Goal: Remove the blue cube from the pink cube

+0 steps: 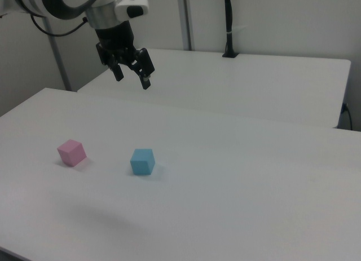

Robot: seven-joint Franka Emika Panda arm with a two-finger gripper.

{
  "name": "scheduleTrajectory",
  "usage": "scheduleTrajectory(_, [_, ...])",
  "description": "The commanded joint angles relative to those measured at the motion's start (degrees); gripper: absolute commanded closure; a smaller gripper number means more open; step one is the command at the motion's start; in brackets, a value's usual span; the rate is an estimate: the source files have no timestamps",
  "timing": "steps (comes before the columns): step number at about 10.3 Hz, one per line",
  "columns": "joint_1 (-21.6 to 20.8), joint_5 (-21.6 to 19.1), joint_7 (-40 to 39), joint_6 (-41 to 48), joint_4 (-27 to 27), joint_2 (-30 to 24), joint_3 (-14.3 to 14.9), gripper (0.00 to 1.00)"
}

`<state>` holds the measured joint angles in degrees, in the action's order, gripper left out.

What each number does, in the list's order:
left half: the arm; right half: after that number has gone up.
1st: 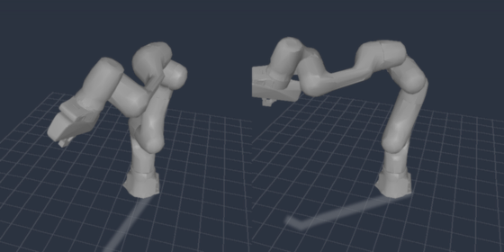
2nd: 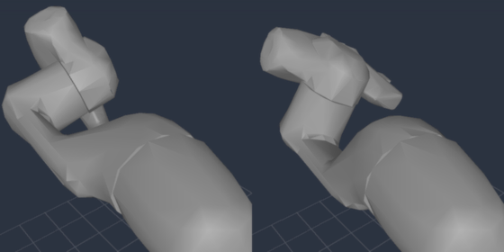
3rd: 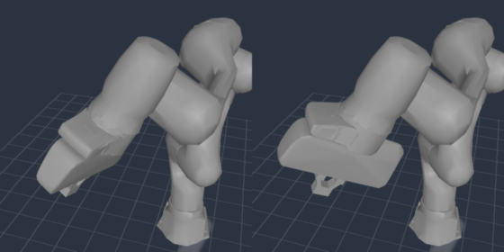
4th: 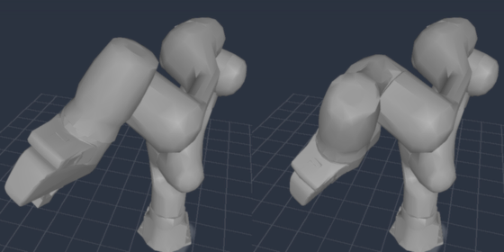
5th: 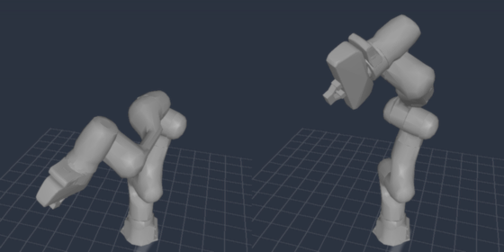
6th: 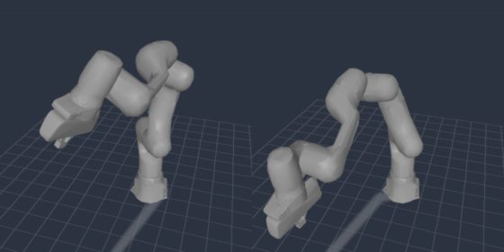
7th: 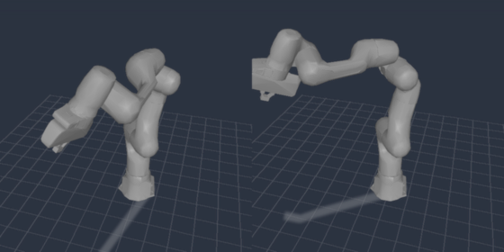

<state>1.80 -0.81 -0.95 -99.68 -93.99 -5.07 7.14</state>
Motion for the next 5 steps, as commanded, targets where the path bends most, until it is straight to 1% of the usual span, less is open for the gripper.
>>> scheduleTrajectory(1, [-2.2,-0.8,-8.6,3.7,-2.0,-1.5,2.4,0.0])
scheduleTrajectory(2, [-2.2,-0.8,-7.5,4.9,-2.1,-1.6,2.4,0.0])
scheduleTrajectory(3, [-2.1,-0.9,-6.3,4.3,-2.0,-1.3,2.4,0.0])
scheduleTrajectory(5, [-2.0,-1.0,-6.1,4.5,-1.9,-1.4,2.4,0.0])
